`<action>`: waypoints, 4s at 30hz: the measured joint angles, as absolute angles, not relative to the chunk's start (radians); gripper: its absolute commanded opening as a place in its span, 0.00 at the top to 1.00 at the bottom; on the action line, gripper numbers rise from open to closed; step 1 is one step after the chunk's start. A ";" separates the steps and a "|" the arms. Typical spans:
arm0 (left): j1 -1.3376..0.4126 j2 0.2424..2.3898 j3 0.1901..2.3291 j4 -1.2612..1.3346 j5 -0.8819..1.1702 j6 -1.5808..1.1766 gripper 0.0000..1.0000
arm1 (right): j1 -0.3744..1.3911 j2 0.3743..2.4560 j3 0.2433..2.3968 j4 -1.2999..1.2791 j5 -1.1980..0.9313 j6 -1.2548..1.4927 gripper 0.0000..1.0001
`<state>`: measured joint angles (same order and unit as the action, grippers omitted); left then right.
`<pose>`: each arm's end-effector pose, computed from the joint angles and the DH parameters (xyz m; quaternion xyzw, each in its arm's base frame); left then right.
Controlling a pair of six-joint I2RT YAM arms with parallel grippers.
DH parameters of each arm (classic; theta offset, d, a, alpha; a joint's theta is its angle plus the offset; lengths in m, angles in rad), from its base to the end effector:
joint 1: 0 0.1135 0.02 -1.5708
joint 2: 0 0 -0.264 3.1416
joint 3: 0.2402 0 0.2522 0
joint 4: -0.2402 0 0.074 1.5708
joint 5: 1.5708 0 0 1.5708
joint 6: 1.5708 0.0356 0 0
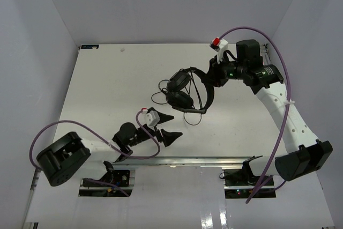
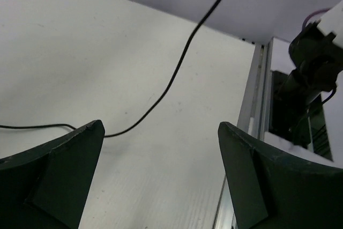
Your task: Wrap the headphones
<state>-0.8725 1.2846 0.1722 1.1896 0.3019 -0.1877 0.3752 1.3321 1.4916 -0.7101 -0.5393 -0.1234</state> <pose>0.1303 -0.1717 0.1820 0.3294 0.5955 -0.4550 0.5743 0.2529 0.1193 0.4135 -0.3336 0.7831 0.2897 0.4377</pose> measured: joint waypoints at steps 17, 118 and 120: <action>-1.062 2.013 0.537 1.320 -0.112 0.126 0.04 | 0.375 1.346 1.531 -0.759 -0.565 -0.085 0.92; -0.343 1.637 1.049 0.834 0.841 -0.486 0.83 | 0.708 1.219 1.155 -0.578 0.044 -0.540 0.92; -0.342 1.618 1.051 0.773 0.843 -0.458 0.83 | 0.709 1.234 1.148 -0.575 0.080 -0.547 0.92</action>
<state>-0.3419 1.6184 1.0511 0.7729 0.8427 -0.4577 0.7086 1.2339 1.1476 -0.5746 0.0804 -0.5475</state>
